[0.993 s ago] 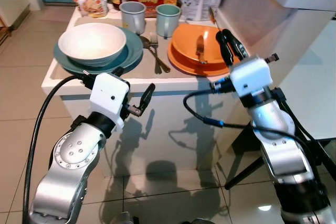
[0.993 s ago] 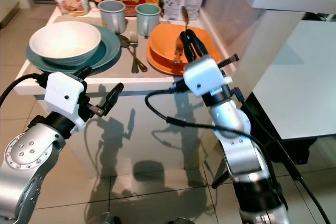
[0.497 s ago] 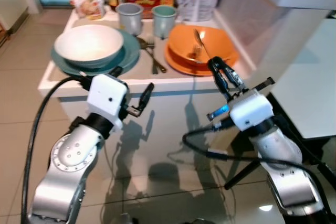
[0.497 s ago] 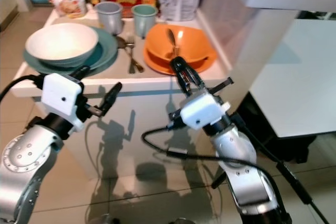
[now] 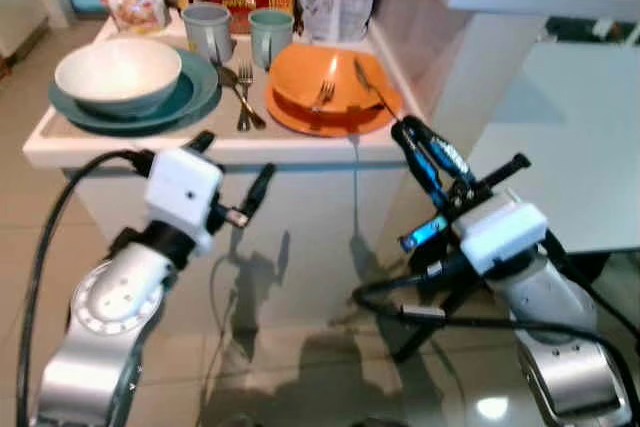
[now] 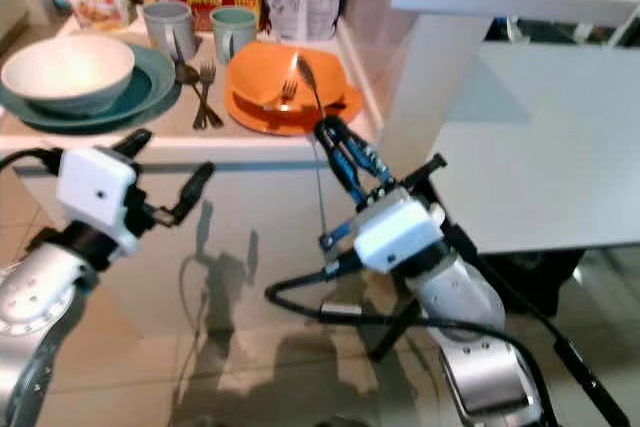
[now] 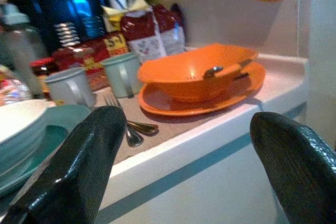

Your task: Setting the table

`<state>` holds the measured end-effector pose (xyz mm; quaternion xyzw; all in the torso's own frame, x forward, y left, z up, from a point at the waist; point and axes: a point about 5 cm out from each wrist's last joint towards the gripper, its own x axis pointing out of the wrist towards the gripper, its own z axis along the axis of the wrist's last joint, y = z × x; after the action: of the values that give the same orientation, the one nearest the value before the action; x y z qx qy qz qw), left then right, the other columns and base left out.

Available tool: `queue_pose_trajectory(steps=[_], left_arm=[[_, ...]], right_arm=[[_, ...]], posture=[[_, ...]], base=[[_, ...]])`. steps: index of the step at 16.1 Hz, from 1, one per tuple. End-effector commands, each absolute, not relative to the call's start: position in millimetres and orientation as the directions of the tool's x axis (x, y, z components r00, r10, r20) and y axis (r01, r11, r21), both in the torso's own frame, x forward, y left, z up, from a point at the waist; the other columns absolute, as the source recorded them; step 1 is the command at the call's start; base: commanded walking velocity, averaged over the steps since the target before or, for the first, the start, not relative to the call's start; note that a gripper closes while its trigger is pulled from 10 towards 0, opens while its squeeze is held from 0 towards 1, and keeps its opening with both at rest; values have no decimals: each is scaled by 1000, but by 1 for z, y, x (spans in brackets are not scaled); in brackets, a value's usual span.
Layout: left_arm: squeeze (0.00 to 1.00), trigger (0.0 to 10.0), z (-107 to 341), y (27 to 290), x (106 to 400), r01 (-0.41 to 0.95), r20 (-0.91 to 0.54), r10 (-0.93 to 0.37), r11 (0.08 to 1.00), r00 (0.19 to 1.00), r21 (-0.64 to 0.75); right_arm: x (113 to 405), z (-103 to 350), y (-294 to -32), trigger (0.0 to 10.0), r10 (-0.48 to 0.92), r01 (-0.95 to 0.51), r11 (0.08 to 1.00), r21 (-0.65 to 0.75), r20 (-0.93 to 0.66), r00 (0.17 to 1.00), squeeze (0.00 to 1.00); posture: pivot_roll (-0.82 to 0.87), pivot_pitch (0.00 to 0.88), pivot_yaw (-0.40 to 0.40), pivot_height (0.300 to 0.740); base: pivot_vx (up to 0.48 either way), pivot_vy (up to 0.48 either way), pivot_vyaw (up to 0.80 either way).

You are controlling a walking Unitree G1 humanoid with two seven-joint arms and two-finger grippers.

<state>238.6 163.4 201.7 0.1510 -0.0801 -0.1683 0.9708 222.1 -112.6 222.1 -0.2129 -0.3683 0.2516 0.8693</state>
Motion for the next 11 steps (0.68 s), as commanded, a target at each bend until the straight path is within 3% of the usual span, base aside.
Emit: queue_pose_trajectory(steps=[1,6,8,11], left_arm=[[0,10000,202,159,237,328,108,-377,890,920,317],[0,10000,202,158,238,319,110,-371,890,922,325],[0,10000,201,159,244,272,119,-324,908,939,319],[0,10000,191,155,254,214,98,-255,926,962,312]], right_arm=[[219,222,-114,10000,603,-295,778,-555,528,598,0],[218,220,-110,10000,611,-320,775,-545,517,600,0],[232,210,-118,10000,553,-236,777,-584,453,700,0],[248,199,-131,10000,487,-145,758,-636,403,775,0]], posture=[[39,48,-41,740],[42,38,-44,740],[39,30,-43,740],[32,19,-41,740]], base=[[0,-480,0],[0,-480,0],[0,-480,0],[0,-480,0]])
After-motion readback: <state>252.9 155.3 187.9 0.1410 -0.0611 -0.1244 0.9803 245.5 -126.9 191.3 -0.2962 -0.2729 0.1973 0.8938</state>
